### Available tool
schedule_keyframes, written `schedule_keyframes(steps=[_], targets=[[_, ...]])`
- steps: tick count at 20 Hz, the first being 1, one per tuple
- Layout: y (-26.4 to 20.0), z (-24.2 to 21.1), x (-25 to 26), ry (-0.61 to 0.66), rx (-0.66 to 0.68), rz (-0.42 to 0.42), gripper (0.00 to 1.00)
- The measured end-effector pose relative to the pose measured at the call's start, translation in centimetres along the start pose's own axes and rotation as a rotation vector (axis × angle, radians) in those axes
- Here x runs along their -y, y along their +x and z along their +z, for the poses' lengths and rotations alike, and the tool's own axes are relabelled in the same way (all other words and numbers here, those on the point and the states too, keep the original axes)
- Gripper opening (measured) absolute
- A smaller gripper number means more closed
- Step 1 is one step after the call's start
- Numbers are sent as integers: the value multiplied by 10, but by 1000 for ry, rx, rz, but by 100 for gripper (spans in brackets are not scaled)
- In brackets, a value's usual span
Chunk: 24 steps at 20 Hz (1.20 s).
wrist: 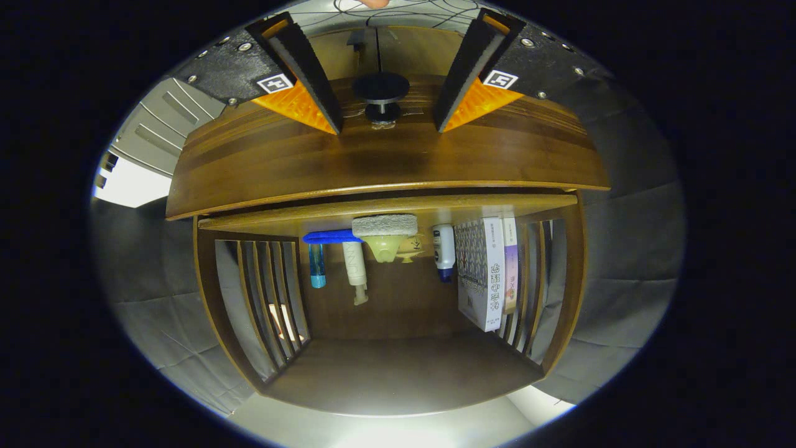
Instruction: Pull open the drawer, take out the items inside it, and place them on the countertop above the cabinet.
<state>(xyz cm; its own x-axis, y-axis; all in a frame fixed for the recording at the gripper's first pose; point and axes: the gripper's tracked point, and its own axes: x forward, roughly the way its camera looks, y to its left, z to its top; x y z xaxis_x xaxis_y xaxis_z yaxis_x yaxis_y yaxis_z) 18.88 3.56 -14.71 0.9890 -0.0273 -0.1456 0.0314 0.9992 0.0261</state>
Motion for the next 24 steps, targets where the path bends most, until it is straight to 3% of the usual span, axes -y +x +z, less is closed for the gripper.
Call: schedule_keyframes(steps=[15, 24], targets=[[43, 3, -3, -6, 11, -14, 95], [22, 15, 0, -5, 37, 3, 94]])
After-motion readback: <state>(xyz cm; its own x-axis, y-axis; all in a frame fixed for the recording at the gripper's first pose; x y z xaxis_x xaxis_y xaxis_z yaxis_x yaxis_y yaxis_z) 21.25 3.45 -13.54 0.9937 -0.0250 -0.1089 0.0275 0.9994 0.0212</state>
